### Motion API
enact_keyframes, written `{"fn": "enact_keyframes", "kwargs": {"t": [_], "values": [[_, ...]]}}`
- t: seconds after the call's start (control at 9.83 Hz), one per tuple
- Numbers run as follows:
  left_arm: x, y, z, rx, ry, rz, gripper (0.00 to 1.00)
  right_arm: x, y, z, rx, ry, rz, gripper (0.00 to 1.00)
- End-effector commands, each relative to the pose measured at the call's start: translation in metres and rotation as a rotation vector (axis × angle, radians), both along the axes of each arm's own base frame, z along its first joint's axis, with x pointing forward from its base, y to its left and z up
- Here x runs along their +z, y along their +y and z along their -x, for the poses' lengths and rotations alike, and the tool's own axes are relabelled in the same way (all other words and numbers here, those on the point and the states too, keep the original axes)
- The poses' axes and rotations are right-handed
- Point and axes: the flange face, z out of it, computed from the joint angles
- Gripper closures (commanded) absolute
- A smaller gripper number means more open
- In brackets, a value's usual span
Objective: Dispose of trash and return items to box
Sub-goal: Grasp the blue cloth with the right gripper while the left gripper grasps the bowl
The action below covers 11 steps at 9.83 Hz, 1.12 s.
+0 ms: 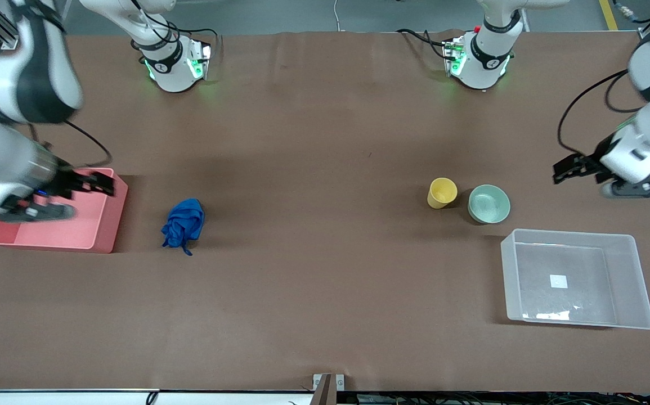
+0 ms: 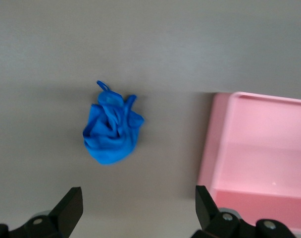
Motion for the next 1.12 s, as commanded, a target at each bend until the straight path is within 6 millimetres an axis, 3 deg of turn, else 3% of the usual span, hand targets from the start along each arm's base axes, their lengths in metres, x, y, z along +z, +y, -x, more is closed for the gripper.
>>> {"fn": "enact_keyframes", "kwargs": {"t": [0.0,0.1,0.31,0.61,0.71,0.81,0.92,1.02], "values": [[-0.085,-0.001,0.031,-0.012,0.008,-0.001,0.00,-0.074,0.040,0.007,-0.002,-0.013,0.007,0.00],[-0.118,-0.002,0.033,-0.017,0.020,-0.007,0.00,-0.112,0.039,0.009,-0.003,-0.026,0.001,0.00],[-0.168,-0.004,0.037,-0.021,0.014,-0.015,0.01,-0.172,0.039,0.019,0.001,-0.087,-0.017,0.00],[-0.227,-0.012,0.036,-0.041,0.007,-0.025,0.07,-0.198,0.034,0.015,-0.011,-0.120,-0.026,0.00],[-0.239,-0.017,0.036,-0.045,-0.004,-0.022,0.15,-0.211,0.035,0.016,-0.010,-0.123,-0.028,0.00],[-0.246,-0.020,0.033,-0.023,-0.025,-0.013,0.32,-0.214,0.036,0.019,-0.023,-0.112,-0.027,0.00],[-0.247,-0.023,0.032,0.008,-0.039,0.005,0.60,-0.216,0.038,0.020,-0.028,-0.105,-0.025,0.36],[-0.249,-0.026,0.035,0.032,-0.033,0.022,0.80,-0.216,0.034,0.019,-0.054,-0.111,-0.026,0.80]]}}
